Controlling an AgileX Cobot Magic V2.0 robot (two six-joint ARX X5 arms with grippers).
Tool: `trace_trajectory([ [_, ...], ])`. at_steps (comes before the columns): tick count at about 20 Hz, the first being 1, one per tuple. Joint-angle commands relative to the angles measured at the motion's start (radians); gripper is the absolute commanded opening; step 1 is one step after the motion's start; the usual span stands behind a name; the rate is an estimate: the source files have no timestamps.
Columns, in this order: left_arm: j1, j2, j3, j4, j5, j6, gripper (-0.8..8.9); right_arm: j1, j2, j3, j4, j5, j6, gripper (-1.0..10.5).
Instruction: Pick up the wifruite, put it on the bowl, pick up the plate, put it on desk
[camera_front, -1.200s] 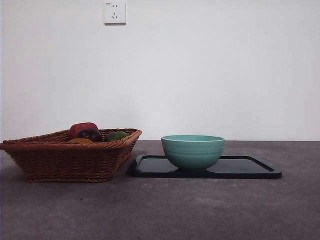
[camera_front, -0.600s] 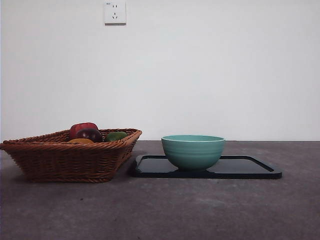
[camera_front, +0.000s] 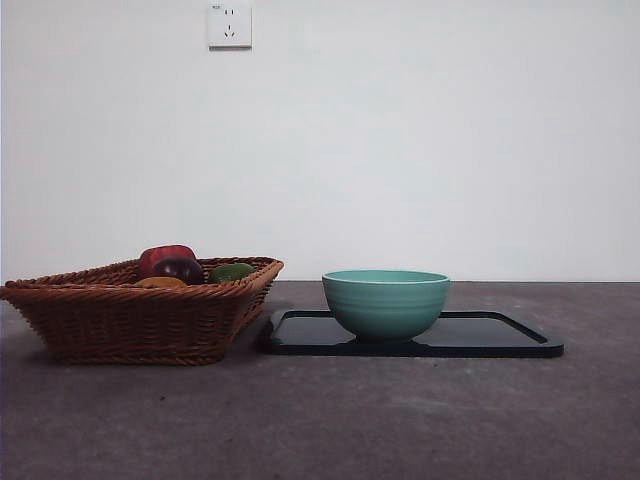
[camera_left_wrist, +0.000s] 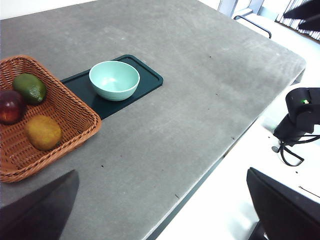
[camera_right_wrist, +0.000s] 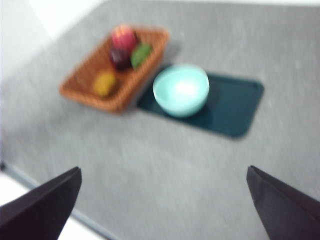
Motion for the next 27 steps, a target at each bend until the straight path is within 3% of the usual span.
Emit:
trace_trajectory([
  [1, -0.006, 0.000, 0.010, 0.011, 0.002, 0.002, 5.63, 0.005, 0.068, 0.010, 0.054, -0.006, 0.043, 6.7],
  [5, -0.006, 0.000, 0.010, 0.011, 0.002, 0.002, 5.63, 0.005, 0.239, 0.013, 0.103, -0.011, 0.079, 6.7],
  [10, -0.006, 0.000, 0.010, 0.011, 0.002, 0.001, 5.63, 0.005, 0.517, 0.050, 0.155, -0.079, 0.079, 6.7],
  [18, -0.006, 0.000, 0.010, 0.011, 0.002, 0.002, 5.63, 0.005, 0.987, 0.280, 0.145, -0.086, 0.076, 6.7],
  [27, -0.006, 0.000, 0.010, 0.011, 0.002, 0.002, 5.63, -0.057, 1.360, 0.545, 0.124, -0.105, 0.071, 6.7],
])
